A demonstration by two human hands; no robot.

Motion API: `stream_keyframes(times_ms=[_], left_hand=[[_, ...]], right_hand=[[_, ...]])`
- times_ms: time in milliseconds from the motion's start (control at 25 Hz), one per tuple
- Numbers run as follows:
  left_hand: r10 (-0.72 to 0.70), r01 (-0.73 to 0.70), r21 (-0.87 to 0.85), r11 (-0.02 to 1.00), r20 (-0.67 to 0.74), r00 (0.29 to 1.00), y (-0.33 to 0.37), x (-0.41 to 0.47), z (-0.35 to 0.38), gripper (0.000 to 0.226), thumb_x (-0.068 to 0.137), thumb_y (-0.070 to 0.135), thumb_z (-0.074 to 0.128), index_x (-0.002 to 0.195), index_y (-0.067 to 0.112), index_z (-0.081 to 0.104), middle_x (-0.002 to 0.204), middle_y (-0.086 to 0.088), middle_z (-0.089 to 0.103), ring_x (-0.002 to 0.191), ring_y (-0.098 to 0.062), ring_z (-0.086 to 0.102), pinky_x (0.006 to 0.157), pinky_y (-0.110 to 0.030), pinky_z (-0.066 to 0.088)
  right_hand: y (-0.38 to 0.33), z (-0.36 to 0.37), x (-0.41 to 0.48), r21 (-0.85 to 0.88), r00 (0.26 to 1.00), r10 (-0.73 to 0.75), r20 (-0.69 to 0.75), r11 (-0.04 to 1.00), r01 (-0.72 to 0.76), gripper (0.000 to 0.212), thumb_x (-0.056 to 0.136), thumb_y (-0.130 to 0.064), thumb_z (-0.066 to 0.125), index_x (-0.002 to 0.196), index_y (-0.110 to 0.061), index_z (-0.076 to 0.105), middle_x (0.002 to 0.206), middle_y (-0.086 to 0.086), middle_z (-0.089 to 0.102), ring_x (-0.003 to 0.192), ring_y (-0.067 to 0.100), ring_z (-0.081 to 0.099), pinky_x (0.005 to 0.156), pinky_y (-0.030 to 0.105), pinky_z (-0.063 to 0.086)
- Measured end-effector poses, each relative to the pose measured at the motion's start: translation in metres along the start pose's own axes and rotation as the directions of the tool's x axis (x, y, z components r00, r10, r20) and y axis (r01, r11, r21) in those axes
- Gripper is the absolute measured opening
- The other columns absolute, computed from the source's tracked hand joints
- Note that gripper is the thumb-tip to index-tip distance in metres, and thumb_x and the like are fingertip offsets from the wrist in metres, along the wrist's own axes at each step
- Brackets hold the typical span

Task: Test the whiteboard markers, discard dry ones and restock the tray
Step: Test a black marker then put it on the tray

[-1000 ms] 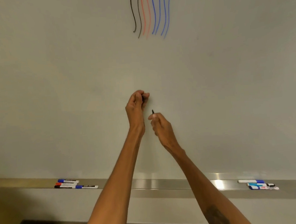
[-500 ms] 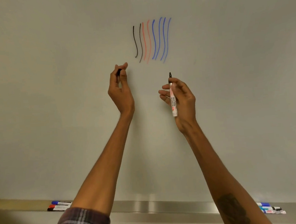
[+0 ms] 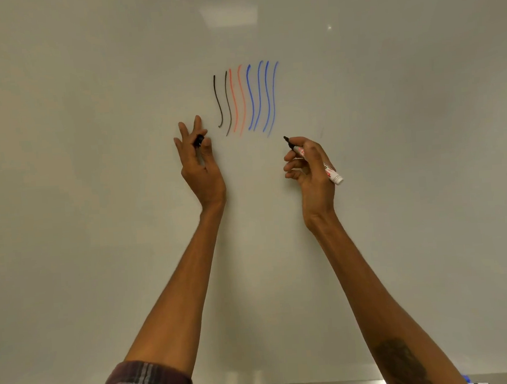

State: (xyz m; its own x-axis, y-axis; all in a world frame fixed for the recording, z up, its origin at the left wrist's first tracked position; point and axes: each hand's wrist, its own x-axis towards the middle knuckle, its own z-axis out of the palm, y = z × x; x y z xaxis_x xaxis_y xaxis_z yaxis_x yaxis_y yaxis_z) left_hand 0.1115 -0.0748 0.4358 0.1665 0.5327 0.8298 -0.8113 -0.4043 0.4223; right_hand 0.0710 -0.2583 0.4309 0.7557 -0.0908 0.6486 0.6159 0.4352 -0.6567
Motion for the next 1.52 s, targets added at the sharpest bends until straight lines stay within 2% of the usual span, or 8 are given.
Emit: stream_keyframes(times_ms=[280, 360, 600, 800, 1040, 1160, 1320, 1520], left_hand=[[0.145, -0.142, 0.142, 0.980, -0.008, 0.989, -0.023, 0.000, 0.002, 0.032, 0.103, 0.026, 0.050, 0.110, -0.003, 0.061, 0.142, -0.016, 0.055, 0.144, -0.032, 0.038, 0.122, -0.028, 0.021], [0.165, -0.163, 0.141, 0.977, -0.004, 0.986, -0.024, -0.001, 0.002, 0.031, 0.102, 0.026, 0.051, 0.108, -0.003, 0.060, 0.141, -0.015, 0.056, 0.143, -0.031, 0.039, 0.122, -0.032, 0.021], [0.236, -0.230, 0.202, 0.952, -0.004, 0.972, -0.026, -0.001, 0.001, 0.020, 0.101, 0.015, 0.055, 0.108, -0.002, 0.061, 0.141, -0.013, 0.056, 0.143, -0.030, 0.040, 0.123, -0.042, 0.024], [0.257, -0.254, 0.222, 0.941, 0.015, 0.966, -0.028, -0.002, 0.000, 0.021, 0.101, 0.014, 0.056, 0.111, -0.002, 0.062, 0.142, -0.009, 0.056, 0.143, -0.030, 0.040, 0.120, -0.051, 0.027], [0.270, -0.266, 0.244, 0.933, 0.016, 0.963, -0.026, -0.002, 0.000, 0.019, 0.101, 0.012, 0.056, 0.111, -0.002, 0.063, 0.141, -0.010, 0.058, 0.142, -0.031, 0.040, 0.120, -0.051, 0.029], [0.279, -0.274, 0.249, 0.929, 0.018, 0.960, -0.027, -0.002, 0.000, 0.019, 0.101, 0.012, 0.055, 0.110, -0.002, 0.063, 0.141, -0.009, 0.057, 0.142, -0.031, 0.041, 0.120, -0.049, 0.028], [0.276, -0.275, 0.244, 0.930, 0.030, 0.961, -0.026, -0.002, 0.000, 0.019, 0.100, 0.010, 0.056, 0.113, -0.002, 0.063, 0.142, 0.000, 0.053, 0.143, -0.028, 0.040, 0.121, -0.049, 0.028], [0.273, -0.268, 0.249, 0.931, 0.016, 0.962, -0.023, -0.003, -0.001, 0.024, 0.100, 0.013, 0.056, 0.118, -0.001, 0.063, 0.145, 0.013, 0.047, 0.144, -0.019, 0.037, 0.118, -0.054, 0.030]], right_hand=[[0.001, 0.017, 0.036, -0.273, 0.951, -0.292, -0.098, 0.927, 0.257, 0.030, 0.093, -0.022, 0.063, 0.119, -0.008, 0.064, 0.102, 0.010, 0.071, 0.086, 0.022, 0.069, 0.073, 0.036, 0.058], [-0.003, 0.024, 0.049, -0.332, 0.920, -0.380, -0.093, 0.883, 0.332, 0.029, 0.092, -0.020, 0.065, 0.119, -0.008, 0.065, 0.100, 0.003, 0.072, 0.088, 0.021, 0.070, 0.075, 0.043, 0.059], [-0.022, 0.041, 0.090, -0.502, 0.793, -0.608, -0.027, 0.695, 0.516, 0.025, 0.091, -0.014, 0.064, 0.113, -0.002, 0.069, 0.094, -0.001, 0.072, 0.081, 0.008, 0.068, 0.071, 0.026, 0.056], [-0.003, 0.025, 0.073, -0.607, 0.763, -0.642, 0.073, 0.579, 0.545, 0.024, 0.089, -0.012, 0.065, 0.110, -0.002, 0.070, 0.092, 0.004, 0.070, 0.075, 0.011, 0.065, 0.067, 0.023, 0.050], [0.021, 0.012, 0.028, -0.602, 0.843, -0.536, -0.030, 0.683, 0.413, 0.021, 0.087, -0.012, 0.068, 0.107, -0.006, 0.072, 0.086, 0.000, 0.071, 0.070, 0.011, 0.064, 0.063, 0.036, 0.054], [-0.006, 0.019, 0.052, -0.531, 0.810, -0.581, -0.082, 0.713, 0.458, 0.023, 0.090, -0.014, 0.066, 0.110, -0.005, 0.071, 0.095, 0.001, 0.073, 0.080, 0.010, 0.068, 0.071, 0.034, 0.056], [-0.030, 0.031, 0.092, -0.585, 0.753, -0.656, -0.051, 0.631, 0.510, 0.025, 0.093, -0.017, 0.062, 0.114, -0.005, 0.070, 0.101, 0.000, 0.073, 0.089, 0.007, 0.069, 0.077, 0.031, 0.057], [-0.008, 0.012, 0.073, -0.668, 0.740, -0.668, 0.074, 0.518, 0.534, 0.024, 0.090, -0.013, 0.064, 0.112, -0.005, 0.070, 0.094, 0.004, 0.070, 0.076, 0.012, 0.065, 0.067, 0.026, 0.051]])
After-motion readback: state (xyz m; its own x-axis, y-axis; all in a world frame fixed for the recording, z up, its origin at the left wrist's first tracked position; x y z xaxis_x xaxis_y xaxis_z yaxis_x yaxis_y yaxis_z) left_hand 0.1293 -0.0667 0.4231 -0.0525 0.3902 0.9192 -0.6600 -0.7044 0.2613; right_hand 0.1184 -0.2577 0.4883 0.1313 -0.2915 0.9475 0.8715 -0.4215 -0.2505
